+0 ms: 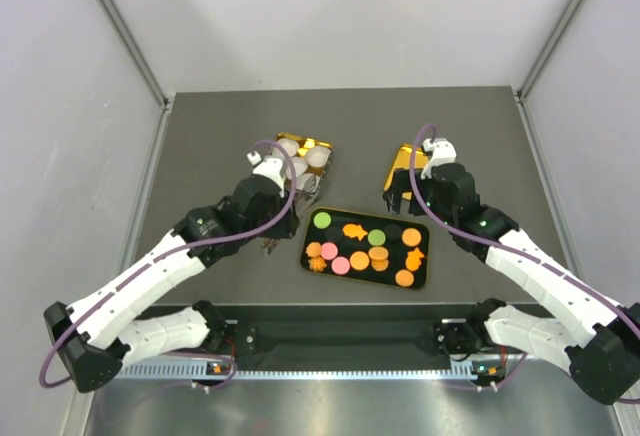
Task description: Pack the cookies
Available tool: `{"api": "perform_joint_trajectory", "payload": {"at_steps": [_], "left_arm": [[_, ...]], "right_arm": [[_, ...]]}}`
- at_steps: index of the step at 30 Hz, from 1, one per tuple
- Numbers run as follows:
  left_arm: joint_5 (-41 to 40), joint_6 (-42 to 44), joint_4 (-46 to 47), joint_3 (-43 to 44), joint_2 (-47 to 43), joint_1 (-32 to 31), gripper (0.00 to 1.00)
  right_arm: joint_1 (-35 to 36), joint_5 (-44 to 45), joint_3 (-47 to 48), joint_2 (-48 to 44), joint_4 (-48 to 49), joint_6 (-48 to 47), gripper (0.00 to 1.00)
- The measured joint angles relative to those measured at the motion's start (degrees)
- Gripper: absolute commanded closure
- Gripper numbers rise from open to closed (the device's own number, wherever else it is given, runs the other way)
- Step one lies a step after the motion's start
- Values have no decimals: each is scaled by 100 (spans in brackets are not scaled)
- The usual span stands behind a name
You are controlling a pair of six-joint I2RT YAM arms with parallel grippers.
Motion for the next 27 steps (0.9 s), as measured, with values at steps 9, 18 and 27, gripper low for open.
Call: {"api": "perform_joint_trajectory", "payload": {"at_steps": [9,18,27], "left_arm": [[4,-184,-612,81,105,-1045,54],[129,-269,-780,13,157,-1257,51],[131,-264,-684,-127,586,-1266,50]], "right_arm": [[-11,103,2,0,-2,-42,0],[-11,146,2,79,-9,-52,0],[-11,149,2,90,-17,-81,0]]}}
